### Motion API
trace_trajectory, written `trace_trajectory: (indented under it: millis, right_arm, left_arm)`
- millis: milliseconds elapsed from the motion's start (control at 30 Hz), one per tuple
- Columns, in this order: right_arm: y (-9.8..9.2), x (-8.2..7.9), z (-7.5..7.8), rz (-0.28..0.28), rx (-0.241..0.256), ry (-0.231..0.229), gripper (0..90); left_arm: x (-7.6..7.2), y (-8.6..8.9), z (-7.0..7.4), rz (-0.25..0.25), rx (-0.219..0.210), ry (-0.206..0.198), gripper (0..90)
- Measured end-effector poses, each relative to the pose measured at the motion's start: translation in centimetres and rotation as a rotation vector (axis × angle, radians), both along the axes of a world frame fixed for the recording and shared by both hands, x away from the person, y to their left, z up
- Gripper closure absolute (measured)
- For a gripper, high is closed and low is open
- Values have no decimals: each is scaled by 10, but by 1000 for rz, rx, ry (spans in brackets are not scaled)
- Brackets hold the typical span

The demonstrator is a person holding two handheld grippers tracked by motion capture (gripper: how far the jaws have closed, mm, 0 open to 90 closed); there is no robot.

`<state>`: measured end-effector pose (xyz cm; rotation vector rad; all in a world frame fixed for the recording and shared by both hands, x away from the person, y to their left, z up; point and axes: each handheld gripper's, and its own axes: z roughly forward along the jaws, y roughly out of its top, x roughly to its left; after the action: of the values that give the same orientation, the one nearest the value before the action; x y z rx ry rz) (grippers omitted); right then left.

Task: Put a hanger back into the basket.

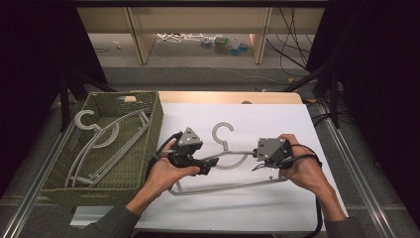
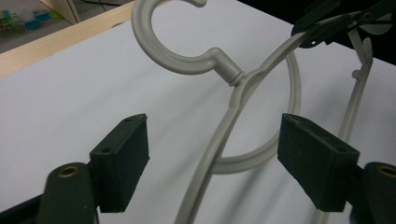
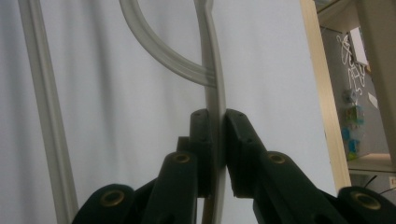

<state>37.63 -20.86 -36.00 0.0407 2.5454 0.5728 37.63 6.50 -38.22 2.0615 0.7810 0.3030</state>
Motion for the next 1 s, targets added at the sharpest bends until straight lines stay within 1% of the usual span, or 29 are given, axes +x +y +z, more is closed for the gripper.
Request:
trace_trajectory:
  millis: [33, 67, 100, 133, 167, 233, 300, 333, 367, 400, 433, 467, 500, 533, 567, 600, 633, 667, 700, 733, 767, 800, 833, 867, 900, 933, 967, 1000]
  right_arm:
    - [0, 0, 0, 0, 0, 0, 824]
    - [1, -3, 1, 2, 3, -14, 824]
    - [1, -3, 1, 2, 3, -14, 824]
    - [2, -4, 3, 13, 1, -25, 824]
    - [3, -6, 3, 13, 0, -24, 824]
    - [3, -6, 3, 20, -1, -20, 823]
    - [5, -9, 4, 31, -3, -32, 823]
    - [5, -9, 4, 31, -3, -32, 823]
    - [6, -11, 4, 28, -4, -35, 823]
    - [7, -12, 4, 34, -4, -31, 824]
    - [7, -12, 4, 34, -4, -31, 824]
    - [8, -12, 5, 44, -6, -28, 824]
    - [8, -12, 5, 44, -6, -28, 824]
    - [8, -13, 4, 41, -3, -34, 824]
    - [9, -14, 5, 44, -5, -37, 823]
    - [9, -15, 4, 44, -4, -29, 823]
    - [9, -15, 4, 46, -5, -29, 823]
    - [9, -14, 4, 47, -7, -36, 823]
    - [9, -14, 4, 46, -6, -33, 823]
    - [9, -14, 4, 47, -7, -37, 823]
    - [9, -15, 4, 48, -5, -29, 823]
    - [9, -15, 4, 52, -7, -30, 823]
    - [9, -15, 4, 59, -8, -37, 822]
    - [9, -15, 4, 59, -8, -32, 822]
    - [9, -15, 4, 62, -8, -29, 821]
    - [8, -15, 4, 65, -9, -35, 821]
    - [8, -14, 3, 61, -8, -43, 819]
    - [7, -14, 3, 63, -6, -34, 815]
  left_arm:
    - [0, 0, 0, 0, 0, 0, 255]
    - [3, -3, -1, -13, -4, 13, 274]
    - [3, -3, -1, -13, -4, 13, 284]
    - [7, -7, -1, -24, 3, 22, 289]
    - [8, -9, -1, -34, 13, 28, 312]
    - [9, -10, -2, -43, 16, 36, 338]
    - [9, -14, -4, -68, 28, 50, 368]
    - [9, -15, -5, -81, 39, 55, 368]
    - [8, -16, -6, -85, 42, 59, 389]
    - [9, -17, -7, -107, 53, 56, 439]
    - [9, -17, -7, -107, 53, 56, 480]
    - [9, -17, -7, -115, 68, 62, 497]
    - [9, -17, -7, -115, 68, 62, 522]
    - [8, -17, -8, -121, 67, 59, 548]
    - [8, -17, -8, -145, 66, 58, 568]
    - [7, -16, -7, -150, 77, 51, 593]
    - [6, -16, -7, -155, 76, 48, 629]
    - [6, -16, -7, -174, 82, 44, 665]
    - [6, -16, -7, -174, 82, 44, 696]
    - [5, -16, -7, -189, 100, 36, 723]
    - [5, -16, -7, -189, 100, 36, 737]
    - [3, -17, -7, -202, 95, 32, 746]
    - [3, -16, -6, -218, 113, 20, 752]
    - [3, -16, -6, -218, 113, 20, 758]
    - [2, -16, -6, -237, 123, 11, 765]
    - [2, -16, -6, -237, 123, 11, 774]
    - [1, -16, -4, -259, 139, -1, 781]
    - [1, -16, -4, -259, 139, -1, 788]
